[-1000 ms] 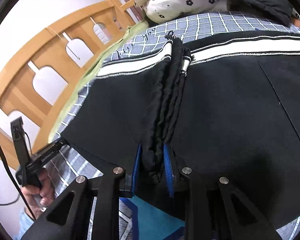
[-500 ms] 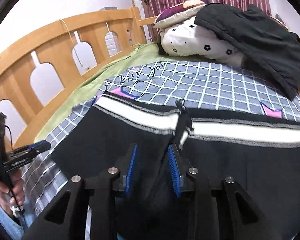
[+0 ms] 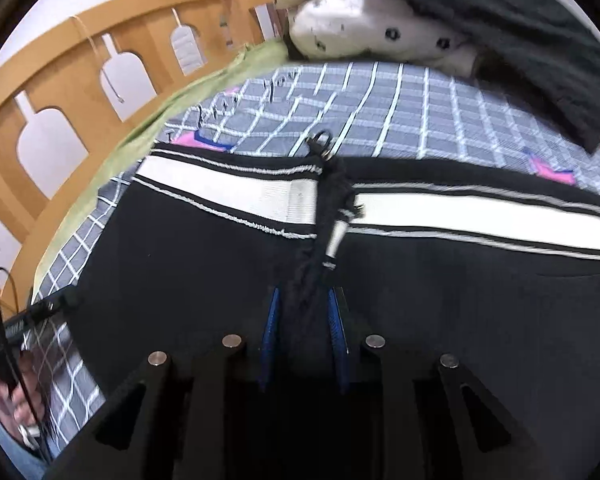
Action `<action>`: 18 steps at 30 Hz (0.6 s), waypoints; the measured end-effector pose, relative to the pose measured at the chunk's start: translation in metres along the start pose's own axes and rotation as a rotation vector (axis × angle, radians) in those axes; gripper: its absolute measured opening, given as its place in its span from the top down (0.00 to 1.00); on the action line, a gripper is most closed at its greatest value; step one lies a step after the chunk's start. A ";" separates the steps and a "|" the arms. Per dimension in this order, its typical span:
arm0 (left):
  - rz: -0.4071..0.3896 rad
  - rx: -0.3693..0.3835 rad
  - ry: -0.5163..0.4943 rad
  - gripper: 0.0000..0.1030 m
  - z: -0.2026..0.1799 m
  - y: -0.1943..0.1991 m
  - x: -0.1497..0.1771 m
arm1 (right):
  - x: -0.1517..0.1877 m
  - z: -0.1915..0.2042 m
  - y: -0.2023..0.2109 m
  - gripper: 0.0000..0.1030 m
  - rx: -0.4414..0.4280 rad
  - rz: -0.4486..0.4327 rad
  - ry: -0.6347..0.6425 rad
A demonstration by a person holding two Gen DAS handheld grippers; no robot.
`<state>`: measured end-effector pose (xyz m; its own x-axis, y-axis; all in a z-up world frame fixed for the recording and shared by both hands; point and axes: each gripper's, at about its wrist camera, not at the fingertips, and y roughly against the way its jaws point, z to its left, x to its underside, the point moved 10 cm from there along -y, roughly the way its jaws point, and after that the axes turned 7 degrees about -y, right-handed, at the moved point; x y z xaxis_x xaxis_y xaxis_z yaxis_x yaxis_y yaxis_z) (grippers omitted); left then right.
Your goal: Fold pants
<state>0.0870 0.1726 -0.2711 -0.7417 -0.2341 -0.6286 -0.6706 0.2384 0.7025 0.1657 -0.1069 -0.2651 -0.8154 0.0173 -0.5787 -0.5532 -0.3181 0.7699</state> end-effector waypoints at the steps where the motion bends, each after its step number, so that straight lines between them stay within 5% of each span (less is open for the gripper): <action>1: -0.003 -0.008 0.001 0.66 -0.001 0.000 0.001 | 0.003 -0.007 0.012 0.74 0.024 -0.015 0.009; 4: -0.019 -0.058 -0.013 0.66 -0.003 -0.003 -0.001 | 0.014 -0.025 0.036 0.62 0.044 -0.033 -0.005; 9: -0.051 -0.176 -0.086 0.66 -0.004 0.001 -0.011 | 0.025 -0.078 0.059 0.58 0.178 -0.092 -0.015; 13: -0.034 -0.285 -0.138 0.66 0.003 0.011 -0.017 | 0.038 -0.109 0.063 0.58 0.204 -0.081 -0.052; 18: -0.008 -0.232 -0.076 0.66 0.005 0.025 -0.011 | 0.046 -0.135 0.072 0.58 0.205 -0.141 -0.106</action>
<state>0.0784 0.1857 -0.2484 -0.7414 -0.1609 -0.6515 -0.6615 0.0118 0.7498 0.1113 -0.2571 -0.2721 -0.7352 0.1502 -0.6610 -0.6767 -0.1068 0.7285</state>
